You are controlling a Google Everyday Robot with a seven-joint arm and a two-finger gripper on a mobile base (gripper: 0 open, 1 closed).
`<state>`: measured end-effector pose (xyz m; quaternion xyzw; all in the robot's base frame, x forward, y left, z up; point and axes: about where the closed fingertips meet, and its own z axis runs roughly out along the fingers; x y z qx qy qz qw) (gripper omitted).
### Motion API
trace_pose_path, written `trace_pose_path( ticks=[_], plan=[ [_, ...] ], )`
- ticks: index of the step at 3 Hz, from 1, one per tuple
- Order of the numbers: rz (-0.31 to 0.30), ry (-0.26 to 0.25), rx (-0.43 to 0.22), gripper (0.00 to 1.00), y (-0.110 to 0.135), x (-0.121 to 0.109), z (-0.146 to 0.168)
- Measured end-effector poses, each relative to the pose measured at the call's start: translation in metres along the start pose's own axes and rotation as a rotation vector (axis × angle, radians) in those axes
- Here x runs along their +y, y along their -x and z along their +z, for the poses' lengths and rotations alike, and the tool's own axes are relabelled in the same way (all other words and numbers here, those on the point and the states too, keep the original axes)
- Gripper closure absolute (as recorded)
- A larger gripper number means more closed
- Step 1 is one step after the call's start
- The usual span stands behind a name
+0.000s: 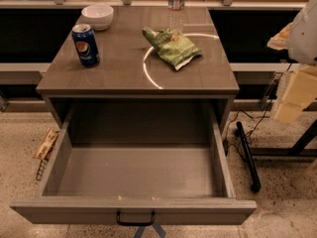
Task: Place pepsi can into top drawer
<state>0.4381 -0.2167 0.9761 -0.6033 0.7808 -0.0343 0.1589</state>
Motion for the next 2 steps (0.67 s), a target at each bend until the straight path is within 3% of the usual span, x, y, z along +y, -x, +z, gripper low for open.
trace_pose_path(
  ticks=[2],
  plan=[
    [0.000, -0.008, -0.026, 0.00, -0.0001, -0.0003, -0.0015]
  ],
)
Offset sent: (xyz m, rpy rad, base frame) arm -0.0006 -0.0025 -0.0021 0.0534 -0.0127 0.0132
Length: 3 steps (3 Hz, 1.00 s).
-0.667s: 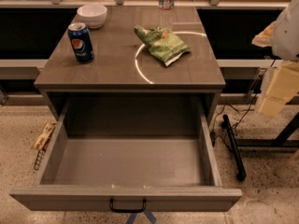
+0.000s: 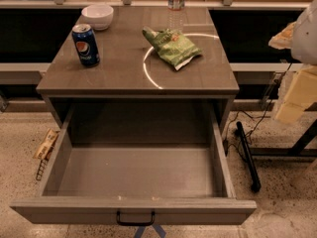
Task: Place pepsi can into top drawer
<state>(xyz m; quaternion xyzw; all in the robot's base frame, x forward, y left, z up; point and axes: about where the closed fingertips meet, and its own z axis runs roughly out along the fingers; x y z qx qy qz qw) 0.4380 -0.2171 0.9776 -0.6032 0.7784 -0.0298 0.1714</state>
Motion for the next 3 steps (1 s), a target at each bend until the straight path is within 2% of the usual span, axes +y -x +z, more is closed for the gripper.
trace_pose_path(
  ticks=[1, 2, 3],
  plan=[
    [0.019, -0.015, -0.113, 0.00, 0.021, -0.015, 0.007],
    [0.033, 0.014, -0.352, 0.00, 0.075, -0.031, 0.021],
    [0.076, 0.108, -0.586, 0.00, 0.156, -0.029, 0.037]
  ],
)
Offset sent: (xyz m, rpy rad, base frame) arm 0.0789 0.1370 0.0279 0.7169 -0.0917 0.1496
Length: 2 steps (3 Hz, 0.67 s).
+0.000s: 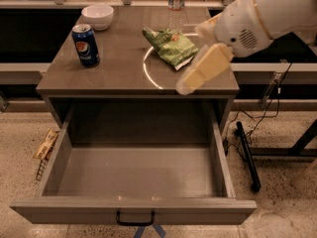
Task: Place pepsi can into top drawer
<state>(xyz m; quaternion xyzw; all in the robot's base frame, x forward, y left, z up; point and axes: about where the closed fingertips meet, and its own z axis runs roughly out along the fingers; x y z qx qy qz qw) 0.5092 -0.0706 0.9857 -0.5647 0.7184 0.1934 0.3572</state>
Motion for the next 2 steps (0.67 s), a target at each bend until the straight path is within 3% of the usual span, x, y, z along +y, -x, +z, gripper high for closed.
trace_pose_path(
  ticks=[1, 2],
  plan=[
    [0.045, -0.007, -0.041, 0.00, 0.051, 0.006, 0.054],
    [0.126, -0.013, -0.050, 0.00, 0.073, 0.005, 0.076]
  ],
)
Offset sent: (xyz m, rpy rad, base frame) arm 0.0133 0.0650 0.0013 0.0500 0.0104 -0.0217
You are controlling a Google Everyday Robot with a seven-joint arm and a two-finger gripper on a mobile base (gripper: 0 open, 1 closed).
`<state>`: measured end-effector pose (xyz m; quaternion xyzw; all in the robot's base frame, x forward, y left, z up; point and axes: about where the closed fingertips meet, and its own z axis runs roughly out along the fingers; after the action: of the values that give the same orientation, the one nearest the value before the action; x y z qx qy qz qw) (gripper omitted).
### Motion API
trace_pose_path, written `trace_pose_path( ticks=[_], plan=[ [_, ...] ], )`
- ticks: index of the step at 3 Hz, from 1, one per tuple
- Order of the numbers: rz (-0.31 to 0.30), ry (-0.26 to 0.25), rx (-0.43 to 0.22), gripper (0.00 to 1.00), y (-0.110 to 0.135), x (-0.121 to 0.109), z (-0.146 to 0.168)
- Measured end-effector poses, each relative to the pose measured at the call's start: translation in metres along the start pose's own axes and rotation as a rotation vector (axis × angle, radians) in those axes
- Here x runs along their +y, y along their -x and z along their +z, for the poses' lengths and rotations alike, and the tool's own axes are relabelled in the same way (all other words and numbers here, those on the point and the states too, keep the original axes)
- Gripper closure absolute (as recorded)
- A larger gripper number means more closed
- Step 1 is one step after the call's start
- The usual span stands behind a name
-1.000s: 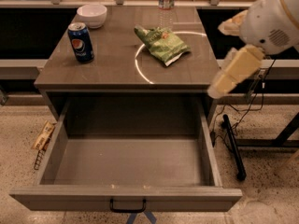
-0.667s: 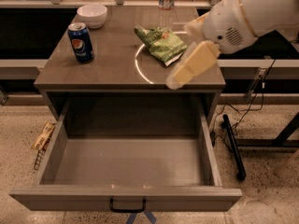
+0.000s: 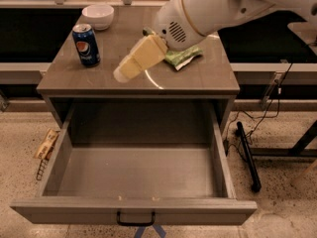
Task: Place pepsi can into top drawer
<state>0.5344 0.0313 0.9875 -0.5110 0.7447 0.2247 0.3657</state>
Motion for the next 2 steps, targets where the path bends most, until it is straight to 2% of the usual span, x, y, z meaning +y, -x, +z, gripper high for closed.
trace_pose_path(
  ticks=[1, 2],
  plan=[
    [0.009, 0.003, 0.001, 0.00, -0.001, 0.001, -0.001],
    [0.048, -0.042, -0.024, 0.00, 0.000, -0.006, 0.013]
  ],
)
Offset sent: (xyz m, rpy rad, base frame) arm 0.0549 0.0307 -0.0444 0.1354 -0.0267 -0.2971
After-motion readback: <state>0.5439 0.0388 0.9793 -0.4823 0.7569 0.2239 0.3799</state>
